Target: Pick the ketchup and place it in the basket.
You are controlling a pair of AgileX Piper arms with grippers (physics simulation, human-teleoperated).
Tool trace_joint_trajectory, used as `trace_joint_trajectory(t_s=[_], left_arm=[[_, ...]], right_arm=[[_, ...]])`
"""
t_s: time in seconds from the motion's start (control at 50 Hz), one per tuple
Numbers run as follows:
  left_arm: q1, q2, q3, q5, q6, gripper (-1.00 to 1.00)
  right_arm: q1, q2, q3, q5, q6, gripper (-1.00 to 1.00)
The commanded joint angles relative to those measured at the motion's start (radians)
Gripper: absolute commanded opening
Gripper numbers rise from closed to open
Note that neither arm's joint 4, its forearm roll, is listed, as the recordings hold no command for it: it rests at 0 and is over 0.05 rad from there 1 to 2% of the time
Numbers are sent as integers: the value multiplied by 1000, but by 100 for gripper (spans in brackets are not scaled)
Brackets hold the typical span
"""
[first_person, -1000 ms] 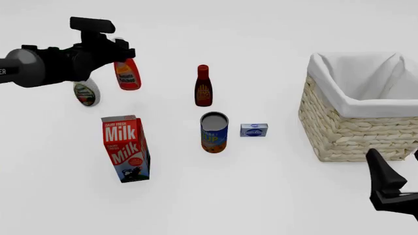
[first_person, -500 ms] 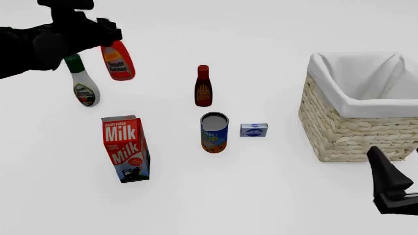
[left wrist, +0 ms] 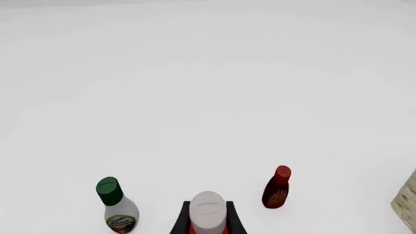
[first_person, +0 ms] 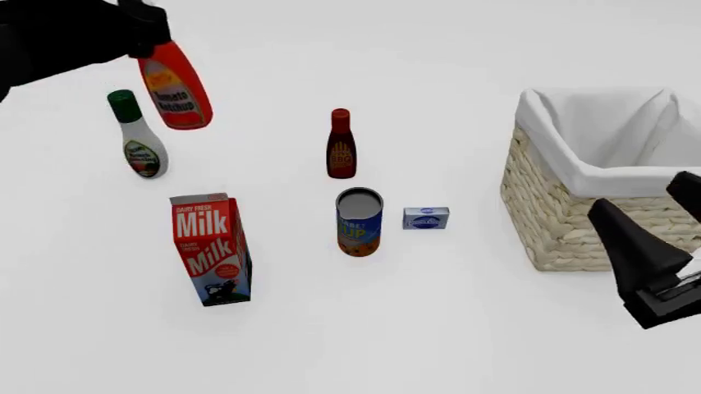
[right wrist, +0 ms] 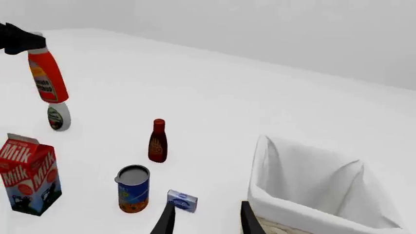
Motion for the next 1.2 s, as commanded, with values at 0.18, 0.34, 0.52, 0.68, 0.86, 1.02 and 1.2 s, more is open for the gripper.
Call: trace_joint_trajectory(t_s=[0.18, 0.34, 0.52, 0.68, 0.86, 1.02, 1.2], left_arm=[[-102, -187, 2, 175, 19, -100], [-156, -235, 1, 230, 20, -100], [-188, -257, 15, 245, 25, -100], [-216, -261, 11, 256, 35, -100], [-227, -265, 13, 257, 53, -100], [-238, -262, 18, 257, 50, -100], [-269, -271, 22, 275, 42, -100]], right_arm=[[192, 148, -167, -4, -6, 100], [266, 210, -219, -12, -9, 100], [327, 329, -271, -55, 28, 100], [410, 444, -291, -119, 16, 100], [458, 534, -345, -137, -20, 100], [493, 573, -383, -154, -24, 100], [528, 619, -422, -185, -15, 100]])
